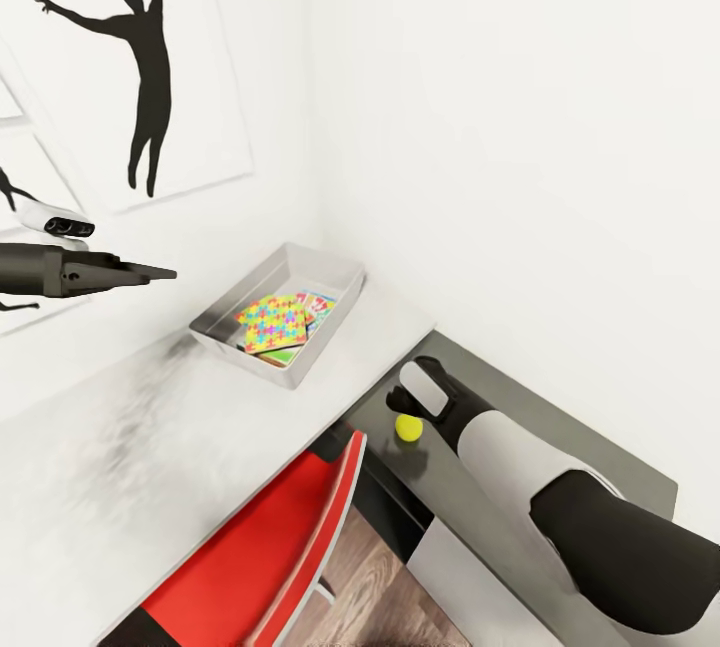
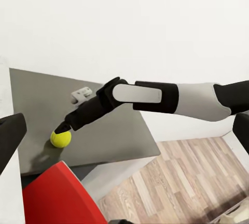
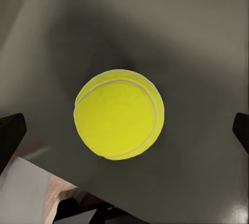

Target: Put all the toys in the child's room - the three board games (two on the bed and one on the table), the two jigsaw puzzles on the table, and the tennis ball on the table - inside the toy box on the table in the child's room.

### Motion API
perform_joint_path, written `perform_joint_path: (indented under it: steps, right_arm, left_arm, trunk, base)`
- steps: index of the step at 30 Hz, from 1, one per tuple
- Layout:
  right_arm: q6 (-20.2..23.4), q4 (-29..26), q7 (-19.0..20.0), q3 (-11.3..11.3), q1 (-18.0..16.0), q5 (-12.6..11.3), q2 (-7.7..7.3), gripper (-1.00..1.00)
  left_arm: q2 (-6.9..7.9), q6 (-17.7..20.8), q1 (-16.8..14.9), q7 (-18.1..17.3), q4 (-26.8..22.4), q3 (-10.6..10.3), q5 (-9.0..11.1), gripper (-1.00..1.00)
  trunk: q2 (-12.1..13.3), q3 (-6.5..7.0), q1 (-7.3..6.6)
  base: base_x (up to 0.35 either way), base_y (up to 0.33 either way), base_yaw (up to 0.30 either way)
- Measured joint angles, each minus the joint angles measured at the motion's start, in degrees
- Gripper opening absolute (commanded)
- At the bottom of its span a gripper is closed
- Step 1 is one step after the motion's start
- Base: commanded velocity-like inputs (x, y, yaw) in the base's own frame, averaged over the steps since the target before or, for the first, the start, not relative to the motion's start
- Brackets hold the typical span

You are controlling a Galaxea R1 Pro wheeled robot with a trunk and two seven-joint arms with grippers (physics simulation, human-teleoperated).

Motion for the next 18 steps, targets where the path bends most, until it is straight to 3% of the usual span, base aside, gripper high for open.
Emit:
perform_joint_path:
  steps: [18]
  right_arm:
    - [-2.3, 0.0, 2.3, 1.12, 0.0, -0.05, 0.0, 1.0]
  left_arm:
    - [0.28, 0.0, 0.02, 0.0, 0.0, 0.06, -0.04, 1.0]
  trunk:
    - [0.0, -1.69, 0.0]
  base:
    - [0.0, 0.0, 0.0]
